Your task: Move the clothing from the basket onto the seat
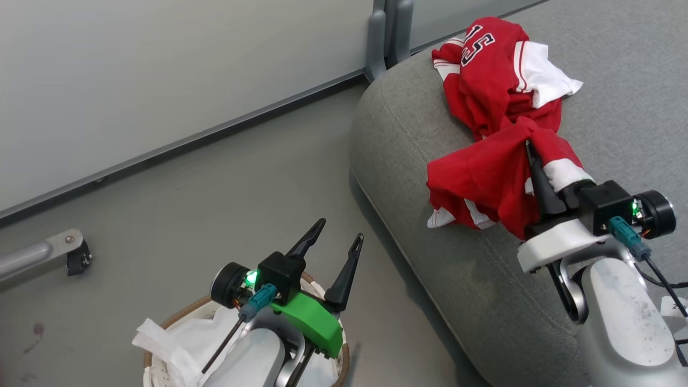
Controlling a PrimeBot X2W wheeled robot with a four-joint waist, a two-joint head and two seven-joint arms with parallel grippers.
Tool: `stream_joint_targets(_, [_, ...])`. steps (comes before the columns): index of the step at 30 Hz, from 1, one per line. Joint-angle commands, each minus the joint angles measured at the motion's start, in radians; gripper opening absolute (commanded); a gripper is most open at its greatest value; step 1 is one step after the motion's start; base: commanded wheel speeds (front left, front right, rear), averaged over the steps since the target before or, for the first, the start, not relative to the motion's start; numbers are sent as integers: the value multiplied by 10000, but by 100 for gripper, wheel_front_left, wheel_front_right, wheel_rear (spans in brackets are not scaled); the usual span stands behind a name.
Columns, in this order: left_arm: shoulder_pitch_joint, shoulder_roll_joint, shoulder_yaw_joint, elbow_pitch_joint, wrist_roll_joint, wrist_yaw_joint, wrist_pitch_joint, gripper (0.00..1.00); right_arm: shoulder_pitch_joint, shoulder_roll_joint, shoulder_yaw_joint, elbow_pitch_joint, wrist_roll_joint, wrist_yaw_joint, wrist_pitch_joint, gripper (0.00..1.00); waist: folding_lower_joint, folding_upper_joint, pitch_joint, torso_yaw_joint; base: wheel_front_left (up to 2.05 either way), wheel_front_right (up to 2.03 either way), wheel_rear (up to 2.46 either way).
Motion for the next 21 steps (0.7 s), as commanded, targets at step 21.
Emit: stream_joint_targets(21, [-2107, 477, -400, -573, 775, -62, -7, 100, -6829, -3496, -956, 1955, 61, -12, -21, 0, 0, 0, 4321, 1459, 0, 0, 0])
